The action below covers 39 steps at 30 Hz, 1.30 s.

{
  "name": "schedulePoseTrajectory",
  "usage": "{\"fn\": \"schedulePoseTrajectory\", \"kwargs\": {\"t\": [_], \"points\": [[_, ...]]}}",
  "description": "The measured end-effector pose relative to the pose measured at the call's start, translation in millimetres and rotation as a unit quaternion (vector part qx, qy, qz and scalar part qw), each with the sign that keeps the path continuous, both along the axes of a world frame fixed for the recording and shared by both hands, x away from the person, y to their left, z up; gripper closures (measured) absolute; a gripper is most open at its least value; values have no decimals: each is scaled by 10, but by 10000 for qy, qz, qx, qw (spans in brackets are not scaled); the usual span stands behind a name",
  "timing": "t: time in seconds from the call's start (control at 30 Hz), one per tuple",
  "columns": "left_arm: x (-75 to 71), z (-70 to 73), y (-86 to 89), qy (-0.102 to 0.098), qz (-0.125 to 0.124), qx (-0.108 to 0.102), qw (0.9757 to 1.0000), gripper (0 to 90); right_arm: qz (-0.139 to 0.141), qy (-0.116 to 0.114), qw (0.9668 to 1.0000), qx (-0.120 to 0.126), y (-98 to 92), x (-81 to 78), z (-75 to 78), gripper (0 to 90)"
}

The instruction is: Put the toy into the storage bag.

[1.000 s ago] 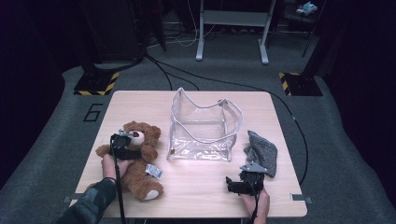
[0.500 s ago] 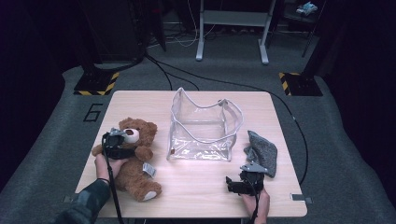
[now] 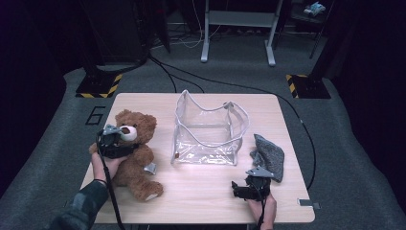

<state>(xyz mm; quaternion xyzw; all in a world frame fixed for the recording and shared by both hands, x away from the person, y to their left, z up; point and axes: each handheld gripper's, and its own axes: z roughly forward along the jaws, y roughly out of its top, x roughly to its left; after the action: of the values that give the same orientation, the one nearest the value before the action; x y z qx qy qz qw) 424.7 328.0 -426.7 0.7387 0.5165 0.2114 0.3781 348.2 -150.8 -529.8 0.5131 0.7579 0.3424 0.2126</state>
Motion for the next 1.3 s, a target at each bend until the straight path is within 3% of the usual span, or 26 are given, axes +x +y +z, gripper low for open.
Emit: {"fn": "schedulePoseTrajectory", "kwargs": {"t": [0.23,0.73,1.3], "points": [[-12,149,23,-274,6,-71,9996,488,27,-2,10000,-8,1,0,-1,62],[95,467,51,-638,90,-166,9978,486,-3,8,10000,12,13,0,0,62],[253,915,-6,-955,96,-73,9954,487,-22,5,10000,-14,22,-1,-2,63]]}}
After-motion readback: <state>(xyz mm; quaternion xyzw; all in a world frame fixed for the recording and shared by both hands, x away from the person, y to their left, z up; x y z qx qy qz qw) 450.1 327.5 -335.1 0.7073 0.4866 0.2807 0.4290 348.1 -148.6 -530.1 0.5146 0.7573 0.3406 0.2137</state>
